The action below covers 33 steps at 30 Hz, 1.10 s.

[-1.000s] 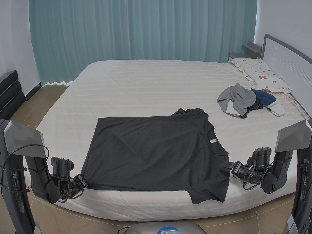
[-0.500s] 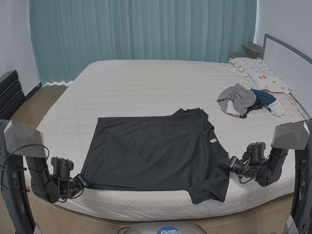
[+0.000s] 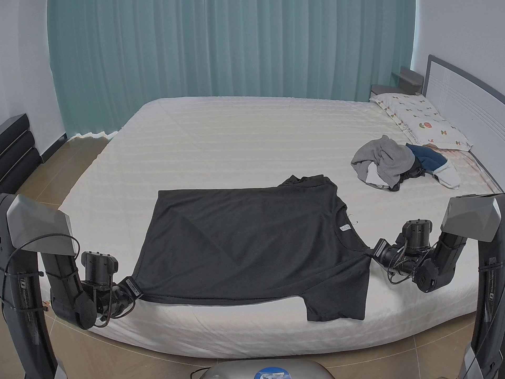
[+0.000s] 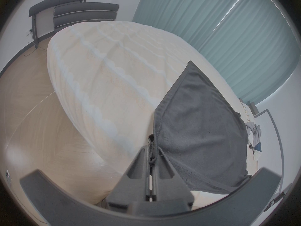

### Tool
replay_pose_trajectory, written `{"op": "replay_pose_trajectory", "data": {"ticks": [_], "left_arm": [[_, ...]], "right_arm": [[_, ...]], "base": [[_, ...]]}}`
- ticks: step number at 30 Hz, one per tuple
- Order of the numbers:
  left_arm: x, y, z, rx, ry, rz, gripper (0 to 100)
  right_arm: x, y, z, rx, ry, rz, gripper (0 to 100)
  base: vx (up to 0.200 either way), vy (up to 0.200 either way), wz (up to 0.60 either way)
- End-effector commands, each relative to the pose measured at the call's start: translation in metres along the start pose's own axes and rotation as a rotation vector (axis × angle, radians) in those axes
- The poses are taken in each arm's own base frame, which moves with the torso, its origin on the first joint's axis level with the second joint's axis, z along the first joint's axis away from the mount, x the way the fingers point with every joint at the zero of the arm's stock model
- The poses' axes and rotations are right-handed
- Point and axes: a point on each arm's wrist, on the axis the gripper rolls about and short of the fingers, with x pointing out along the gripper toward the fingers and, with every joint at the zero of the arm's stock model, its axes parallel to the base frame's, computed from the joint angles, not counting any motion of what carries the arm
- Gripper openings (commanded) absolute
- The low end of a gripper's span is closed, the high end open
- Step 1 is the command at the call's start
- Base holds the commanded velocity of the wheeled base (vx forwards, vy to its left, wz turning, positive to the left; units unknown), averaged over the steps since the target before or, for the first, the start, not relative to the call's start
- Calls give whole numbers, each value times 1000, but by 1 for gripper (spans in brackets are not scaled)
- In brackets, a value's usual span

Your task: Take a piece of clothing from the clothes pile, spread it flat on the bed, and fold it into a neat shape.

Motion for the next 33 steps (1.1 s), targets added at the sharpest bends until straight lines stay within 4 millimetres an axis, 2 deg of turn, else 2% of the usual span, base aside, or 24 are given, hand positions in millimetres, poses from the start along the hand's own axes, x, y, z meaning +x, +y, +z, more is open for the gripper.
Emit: {"op": "replay_pose_trajectory", "data": {"ticks": [1,12,17,18,22,27,30,33], "left_arm": [[0,0,-1,-3,-2,-6,0],[2,-4,2,-23,-14,-25,0],[4,-4,2,-30,-14,-27,0],[4,-5,2,-30,-14,-27,0],[5,-4,1,-29,-11,-24,0],[5,-3,1,-29,-9,-21,0],[5,-3,0,-31,-9,-21,0],[4,-3,0,-31,-8,-20,0]], "right_arm": [[8,0,4,-3,-15,12,0],[21,2,20,-2,-61,38,0],[22,-3,16,4,-41,23,0],[22,-4,15,8,-40,22,100],[15,-5,14,18,-33,18,100],[-10,-11,15,40,-10,5,100],[-33,-15,14,52,30,8,100],[-57,-11,9,50,75,38,100]], "base": [[0,0,0],[0,0,0],[0,0,0],[0,0,0],[0,0,0],[0,0,0],[0,0,0],[0,0,0]]}}
